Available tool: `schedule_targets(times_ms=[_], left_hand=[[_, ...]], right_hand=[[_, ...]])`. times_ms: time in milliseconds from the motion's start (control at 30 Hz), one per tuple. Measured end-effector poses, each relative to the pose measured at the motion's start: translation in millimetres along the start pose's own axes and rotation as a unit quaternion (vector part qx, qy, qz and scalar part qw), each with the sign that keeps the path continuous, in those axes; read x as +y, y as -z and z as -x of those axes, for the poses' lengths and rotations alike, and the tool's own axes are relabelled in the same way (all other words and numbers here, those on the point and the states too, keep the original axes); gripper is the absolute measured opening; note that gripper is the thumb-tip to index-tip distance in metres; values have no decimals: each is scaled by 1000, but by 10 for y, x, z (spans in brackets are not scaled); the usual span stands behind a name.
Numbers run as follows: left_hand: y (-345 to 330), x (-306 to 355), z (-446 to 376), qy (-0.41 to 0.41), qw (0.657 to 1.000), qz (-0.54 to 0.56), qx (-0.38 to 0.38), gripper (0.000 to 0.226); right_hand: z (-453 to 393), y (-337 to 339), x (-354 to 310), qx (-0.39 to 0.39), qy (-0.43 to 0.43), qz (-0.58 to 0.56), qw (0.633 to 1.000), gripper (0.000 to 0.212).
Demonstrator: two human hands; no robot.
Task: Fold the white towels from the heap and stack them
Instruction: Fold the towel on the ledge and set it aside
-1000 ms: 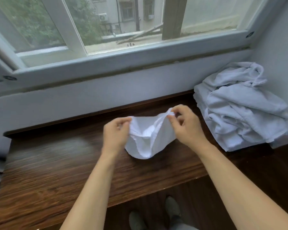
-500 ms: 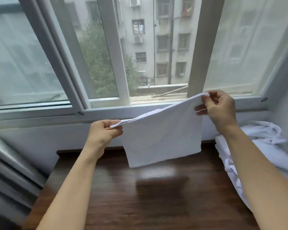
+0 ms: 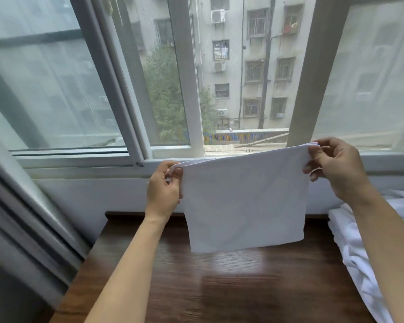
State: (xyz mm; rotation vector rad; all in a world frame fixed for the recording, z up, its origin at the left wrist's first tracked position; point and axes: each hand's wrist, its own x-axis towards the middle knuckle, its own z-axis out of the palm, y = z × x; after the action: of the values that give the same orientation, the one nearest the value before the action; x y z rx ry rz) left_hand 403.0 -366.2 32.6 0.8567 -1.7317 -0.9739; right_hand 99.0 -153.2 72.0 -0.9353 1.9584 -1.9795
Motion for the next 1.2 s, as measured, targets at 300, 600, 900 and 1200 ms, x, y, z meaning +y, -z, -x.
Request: schedule_targets(times_ms=[300, 600, 900, 1200], left_hand=[[98, -109, -111, -118, 980, -159, -16, 33], [15, -178, -266, 80, 992, -54, -79, 27], [-28, -340, -360, 41, 986, -31, -160, 25], [92, -1297, 777, 129, 933, -135, -307, 24]], right_hand=[[-82, 122, 5, -18, -14, 43, 999, 13], [-90, 9, 90, -164, -104, 18, 981, 21], [-93, -68, 541, -117, -81, -17, 990, 24], [987, 294, 1491, -215, -230, 59, 947, 13]])
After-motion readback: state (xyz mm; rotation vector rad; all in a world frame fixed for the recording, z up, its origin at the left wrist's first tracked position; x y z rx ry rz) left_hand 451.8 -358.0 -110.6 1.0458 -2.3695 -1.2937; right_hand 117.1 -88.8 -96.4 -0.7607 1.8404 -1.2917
